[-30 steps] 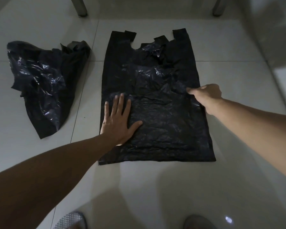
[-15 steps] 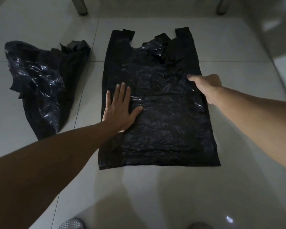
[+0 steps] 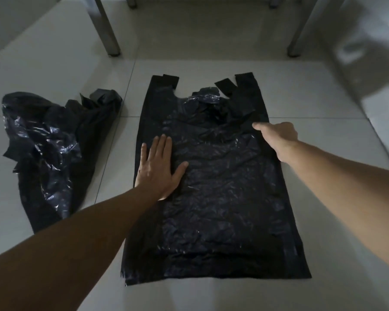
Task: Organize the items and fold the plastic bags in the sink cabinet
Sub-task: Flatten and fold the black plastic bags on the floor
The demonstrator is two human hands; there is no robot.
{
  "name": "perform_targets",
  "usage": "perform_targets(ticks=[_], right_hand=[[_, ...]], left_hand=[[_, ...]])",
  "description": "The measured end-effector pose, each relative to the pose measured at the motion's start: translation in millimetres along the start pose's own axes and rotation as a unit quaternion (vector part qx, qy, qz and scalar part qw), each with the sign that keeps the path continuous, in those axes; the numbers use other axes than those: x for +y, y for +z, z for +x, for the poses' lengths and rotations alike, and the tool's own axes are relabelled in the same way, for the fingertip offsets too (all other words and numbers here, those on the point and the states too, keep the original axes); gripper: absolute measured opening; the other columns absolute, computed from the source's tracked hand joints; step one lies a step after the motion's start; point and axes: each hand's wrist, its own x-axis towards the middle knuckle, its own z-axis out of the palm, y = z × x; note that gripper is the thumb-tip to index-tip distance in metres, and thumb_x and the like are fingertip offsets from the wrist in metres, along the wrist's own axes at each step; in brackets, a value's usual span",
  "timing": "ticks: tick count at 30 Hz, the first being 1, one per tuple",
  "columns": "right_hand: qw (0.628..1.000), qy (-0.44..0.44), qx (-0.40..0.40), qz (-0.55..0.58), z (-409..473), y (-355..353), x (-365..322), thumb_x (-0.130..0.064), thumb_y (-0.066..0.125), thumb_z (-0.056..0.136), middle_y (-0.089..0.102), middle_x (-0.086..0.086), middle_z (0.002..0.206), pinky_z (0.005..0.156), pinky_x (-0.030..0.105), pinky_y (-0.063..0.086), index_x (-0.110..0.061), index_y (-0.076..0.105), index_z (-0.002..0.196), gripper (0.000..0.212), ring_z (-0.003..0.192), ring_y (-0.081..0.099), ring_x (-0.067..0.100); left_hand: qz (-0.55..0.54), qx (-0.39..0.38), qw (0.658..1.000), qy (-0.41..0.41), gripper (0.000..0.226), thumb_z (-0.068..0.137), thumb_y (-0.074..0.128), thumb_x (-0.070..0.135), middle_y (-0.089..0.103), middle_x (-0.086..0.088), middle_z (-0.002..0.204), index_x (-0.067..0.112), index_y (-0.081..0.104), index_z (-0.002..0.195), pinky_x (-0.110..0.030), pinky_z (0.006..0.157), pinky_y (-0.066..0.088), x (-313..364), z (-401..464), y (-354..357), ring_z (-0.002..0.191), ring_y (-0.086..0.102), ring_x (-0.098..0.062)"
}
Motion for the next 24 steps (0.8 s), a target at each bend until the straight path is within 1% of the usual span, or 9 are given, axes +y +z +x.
perform_targets(ticks=[3, 7, 10, 12, 14, 16, 18, 21, 24], right_hand=[[1.000, 0.002, 0.014, 0.022, 8, 11, -15, -0.043, 0.080, 0.076, 0.060, 0.014, 0.131, 0.080, 0.027, 0.044, -0.002, 0.054, 0.129, 0.072, 0.114, 0.060, 0.031], [0.997, 0.002, 0.080, 0.013, 24, 15, -19, -0.023, 0.071, 0.084, 0.067, 0.009, 0.105, 0.069, 0.021, 0.045, 0.000, 0.065, 0.109, 0.035, 0.073, 0.060, 0.020], [0.994, -0.017, 0.099, -0.051, 27, 17, -9, -0.024, 0.059, 0.080, 0.068, 0.010, 0.092, 0.072, 0.032, 0.054, -0.004, 0.065, 0.087, 0.023, 0.080, 0.065, 0.029], [0.992, -0.030, 0.093, -0.084, 31, 20, -9, -0.035, 0.060, 0.078, 0.068, 0.010, 0.086, 0.072, 0.035, 0.056, -0.006, 0.064, 0.082, 0.030, 0.076, 0.065, 0.029], [0.989, -0.040, 0.096, -0.102, 39, 24, -15, -0.049, 0.062, 0.079, 0.068, 0.009, 0.083, 0.071, 0.035, 0.056, -0.006, 0.065, 0.086, 0.044, 0.074, 0.065, 0.028], [0.986, -0.074, 0.095, -0.119, 49, 29, -24, -0.055, 0.064, 0.081, 0.069, 0.007, 0.084, 0.071, 0.032, 0.053, -0.006, 0.067, 0.088, 0.049, 0.077, 0.066, 0.028], [0.983, -0.099, 0.091, -0.125, 58, 31, -29, -0.044, 0.067, 0.085, 0.067, 0.005, 0.083, 0.076, 0.033, 0.055, -0.007, 0.067, 0.086, 0.037, 0.079, 0.065, 0.027], [0.982, -0.070, 0.109, -0.136, 67, 30, -31, -0.026, 0.067, 0.083, 0.069, 0.011, 0.089, 0.079, 0.040, 0.058, -0.004, 0.067, 0.088, 0.023, 0.080, 0.066, 0.031], [0.955, -0.115, 0.177, -0.209, 69, 38, -35, -0.025, 0.065, 0.085, 0.063, 0.013, 0.108, 0.090, 0.046, 0.050, -0.006, 0.060, 0.108, 0.030, 0.102, 0.060, 0.035]], left_hand=[[0.005, -0.025, 1.000, -0.004, 0.088, 0.090, 0.009, 0.071, -0.008, -0.007, 0.161, 0.011, -0.002, 0.154, -0.047, 0.120, -0.005, -5, 25, -1, 0.148, -0.009, -0.021], [0.017, -0.086, 0.996, -0.034, 0.095, 0.084, 0.002, 0.077, -0.016, -0.005, 0.160, 0.013, -0.010, 0.153, -0.049, 0.119, -0.005, -16, 39, 6, 0.147, -0.015, -0.019], [0.004, -0.044, 0.998, -0.041, 0.099, 0.079, 0.002, 0.079, -0.005, -0.004, 0.162, 0.013, 0.000, 0.154, -0.049, 0.119, -0.006, -15, 37, 10, 0.149, -0.006, -0.019], [-0.003, 0.002, 0.999, -0.045, 0.094, 0.082, 0.008, 0.075, 0.010, -0.006, 0.161, 0.013, 0.014, 0.153, -0.049, 0.120, -0.004, -12, 42, 7, 0.148, 0.005, -0.022], [0.000, 0.039, 0.998, -0.043, 0.087, 0.087, 0.013, 0.070, 0.015, -0.008, 0.160, 0.012, 0.021, 0.151, -0.048, 0.120, -0.005, -11, 51, 2, 0.148, 0.008, -0.024], [0.001, 0.040, 0.998, -0.038, 0.085, 0.088, 0.013, 0.068, 0.008, -0.008, 0.161, 0.012, 0.016, 0.153, -0.047, 0.119, -0.007, -15, 64, -1, 0.149, 0.002, -0.024], [0.005, 0.019, 0.999, -0.037, 0.087, 0.088, 0.009, 0.069, -0.002, -0.007, 0.162, 0.013, 0.008, 0.154, -0.046, 0.119, -0.009, -23, 78, -2, 0.149, -0.006, -0.022], [0.017, -0.024, 0.998, -0.055, 0.091, 0.086, 0.004, 0.075, -0.010, -0.004, 0.161, 0.016, -0.002, 0.154, -0.047, 0.119, -0.008, -40, 88, 4, 0.148, -0.011, -0.019], [0.009, -0.020, 0.998, -0.053, 0.093, 0.082, -0.001, 0.078, -0.013, -0.001, 0.161, 0.018, -0.007, 0.154, -0.047, 0.119, -0.009, -51, 86, 16, 0.148, -0.012, -0.015]])
